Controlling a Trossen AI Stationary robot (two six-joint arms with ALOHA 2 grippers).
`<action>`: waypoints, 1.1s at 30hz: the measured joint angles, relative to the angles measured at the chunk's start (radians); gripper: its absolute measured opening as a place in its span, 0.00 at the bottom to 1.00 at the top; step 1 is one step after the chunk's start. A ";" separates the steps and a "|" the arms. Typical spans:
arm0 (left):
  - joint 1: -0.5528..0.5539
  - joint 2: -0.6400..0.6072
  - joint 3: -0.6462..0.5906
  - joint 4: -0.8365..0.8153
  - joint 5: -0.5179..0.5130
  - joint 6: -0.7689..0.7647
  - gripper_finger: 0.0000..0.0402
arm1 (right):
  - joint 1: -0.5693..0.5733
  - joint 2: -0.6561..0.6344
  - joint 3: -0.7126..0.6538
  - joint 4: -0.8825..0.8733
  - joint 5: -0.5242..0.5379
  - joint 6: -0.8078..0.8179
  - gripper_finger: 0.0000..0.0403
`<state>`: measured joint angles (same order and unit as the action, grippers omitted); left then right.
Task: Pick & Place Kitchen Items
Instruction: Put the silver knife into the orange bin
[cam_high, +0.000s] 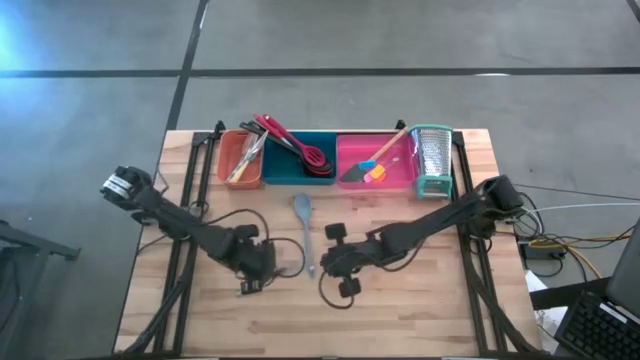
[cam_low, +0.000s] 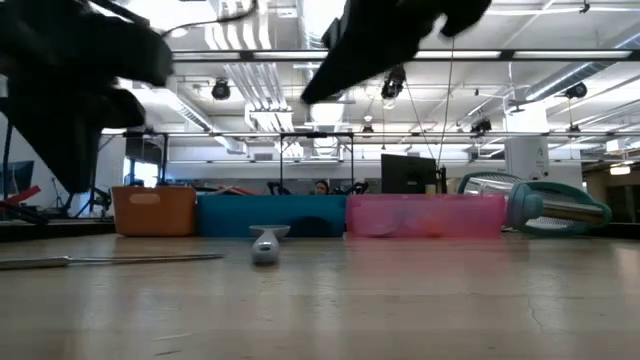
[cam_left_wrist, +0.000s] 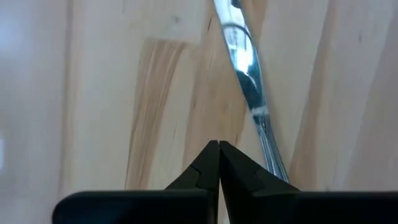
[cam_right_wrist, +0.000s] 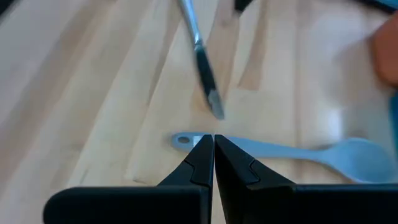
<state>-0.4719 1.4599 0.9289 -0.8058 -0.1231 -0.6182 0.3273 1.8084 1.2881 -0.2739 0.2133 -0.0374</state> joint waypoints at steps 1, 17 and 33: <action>-0.022 -0.013 0.000 -0.020 -0.021 -0.024 0.03 | -0.005 0.027 0.004 0.013 -0.009 -0.004 0.02; -0.257 -0.109 -0.012 -0.129 -0.104 -0.349 0.09 | -0.078 0.387 0.379 -0.066 -0.217 -0.120 0.02; -0.273 -0.116 -0.075 -0.138 -0.050 -0.485 0.38 | -0.156 0.442 0.369 -0.071 -0.268 -0.128 0.02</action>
<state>-0.7452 1.3437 0.8543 -0.9436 -0.1733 -1.1028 0.1713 2.2505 1.6571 -0.3448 -0.0544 -0.1650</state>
